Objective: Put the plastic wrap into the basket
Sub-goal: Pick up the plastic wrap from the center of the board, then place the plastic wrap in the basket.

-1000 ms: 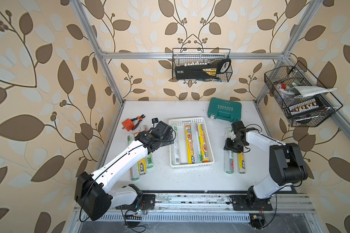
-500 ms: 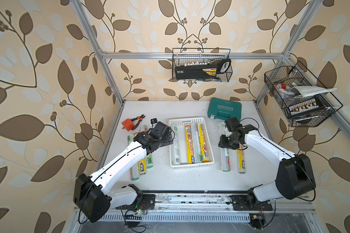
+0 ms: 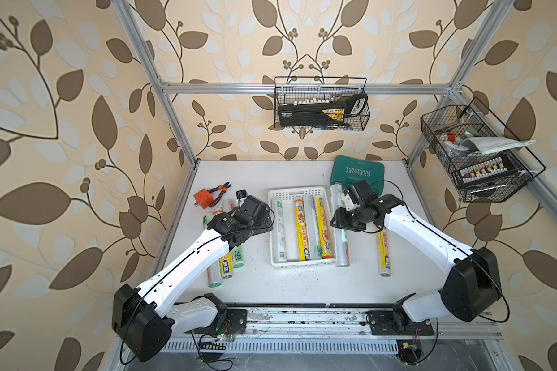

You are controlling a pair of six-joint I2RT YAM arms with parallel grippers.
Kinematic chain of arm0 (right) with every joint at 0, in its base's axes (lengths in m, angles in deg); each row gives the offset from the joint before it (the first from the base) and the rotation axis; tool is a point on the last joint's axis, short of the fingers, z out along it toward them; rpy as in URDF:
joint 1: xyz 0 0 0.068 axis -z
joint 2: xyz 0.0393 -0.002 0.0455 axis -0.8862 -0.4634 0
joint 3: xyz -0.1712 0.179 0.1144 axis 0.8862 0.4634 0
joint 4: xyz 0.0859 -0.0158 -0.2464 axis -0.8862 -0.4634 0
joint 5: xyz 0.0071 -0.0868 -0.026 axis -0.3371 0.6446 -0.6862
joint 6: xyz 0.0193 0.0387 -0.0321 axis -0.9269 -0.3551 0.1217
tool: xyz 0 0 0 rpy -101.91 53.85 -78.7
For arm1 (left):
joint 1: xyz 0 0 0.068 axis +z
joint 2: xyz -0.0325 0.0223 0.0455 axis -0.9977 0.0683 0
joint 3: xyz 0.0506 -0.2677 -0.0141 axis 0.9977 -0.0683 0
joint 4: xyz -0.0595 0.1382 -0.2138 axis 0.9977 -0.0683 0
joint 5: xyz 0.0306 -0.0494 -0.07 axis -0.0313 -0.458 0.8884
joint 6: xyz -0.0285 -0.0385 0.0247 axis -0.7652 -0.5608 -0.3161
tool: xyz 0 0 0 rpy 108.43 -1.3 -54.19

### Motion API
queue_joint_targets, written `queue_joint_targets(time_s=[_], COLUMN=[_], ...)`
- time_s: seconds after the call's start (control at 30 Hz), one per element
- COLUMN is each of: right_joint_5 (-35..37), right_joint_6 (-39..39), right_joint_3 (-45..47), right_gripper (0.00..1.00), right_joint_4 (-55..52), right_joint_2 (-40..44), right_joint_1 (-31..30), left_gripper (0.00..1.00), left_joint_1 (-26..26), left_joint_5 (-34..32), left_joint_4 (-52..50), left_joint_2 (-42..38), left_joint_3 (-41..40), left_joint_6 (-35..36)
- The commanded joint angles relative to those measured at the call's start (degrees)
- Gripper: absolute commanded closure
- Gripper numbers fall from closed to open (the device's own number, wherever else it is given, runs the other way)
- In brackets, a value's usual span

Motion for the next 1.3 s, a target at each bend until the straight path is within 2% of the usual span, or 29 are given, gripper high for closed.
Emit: queue_joint_targets(time_s=[0.0,0.23,0.53,0.87,1.27], right_joint_5=[-2.8,-2.1,-0.4,0.8,7.1], right_joint_6=[-3.0,-6.3,-8.6,-9.4,-11.0], right_joint_3=[-4.2,-7.6,-13.4,-17.2,-18.4], right_gripper=[0.57,0.58,0.58,0.59,0.58], right_joint_4=[5.0,9.8,13.4,15.0,12.0], right_joint_2=[-1.1,-5.5,-15.8,-23.3,-27.3], right_joint_1=[-1.2,-5.7,-11.7,-15.0,-18.4], left_gripper=[0.01,0.01,0.01,0.01,0.01], left_joint_1=[0.6,0.7,0.7,1.1,1.3], left_joint_5=[0.9,0.3,-0.2,-0.2,0.1], left_joint_4=[0.5,-0.3,-1.1,-1.3,-1.0], left_joint_2=[-1.2,-2.1,-3.3,-3.9,-3.5], left_joint_3=[-0.2,0.2,0.1,-0.1,-0.2], left_joint_6=[-0.8,-0.6,-0.4,-0.3,-0.2])
